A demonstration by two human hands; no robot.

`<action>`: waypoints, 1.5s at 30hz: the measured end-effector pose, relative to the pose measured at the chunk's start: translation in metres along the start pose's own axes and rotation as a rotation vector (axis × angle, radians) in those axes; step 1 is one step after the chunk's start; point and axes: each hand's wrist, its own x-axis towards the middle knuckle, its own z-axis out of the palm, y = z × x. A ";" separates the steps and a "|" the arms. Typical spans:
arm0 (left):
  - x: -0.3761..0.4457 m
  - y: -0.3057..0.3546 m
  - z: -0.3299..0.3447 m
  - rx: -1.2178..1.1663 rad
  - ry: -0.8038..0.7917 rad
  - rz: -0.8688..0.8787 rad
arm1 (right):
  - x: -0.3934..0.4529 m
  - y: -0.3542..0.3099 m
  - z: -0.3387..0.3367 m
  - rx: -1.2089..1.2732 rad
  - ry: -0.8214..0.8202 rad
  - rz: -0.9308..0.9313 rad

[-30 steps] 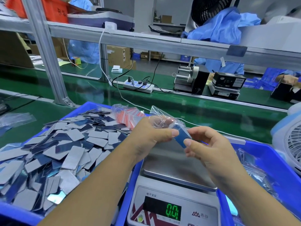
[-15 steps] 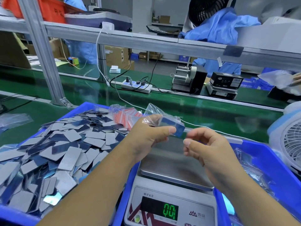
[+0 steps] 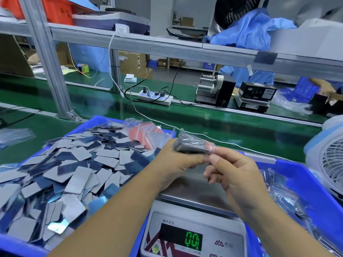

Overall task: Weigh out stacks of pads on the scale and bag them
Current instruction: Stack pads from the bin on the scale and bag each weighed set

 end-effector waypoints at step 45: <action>0.004 0.005 -0.025 0.110 0.038 -0.187 | 0.011 0.009 -0.026 -0.442 0.088 -0.218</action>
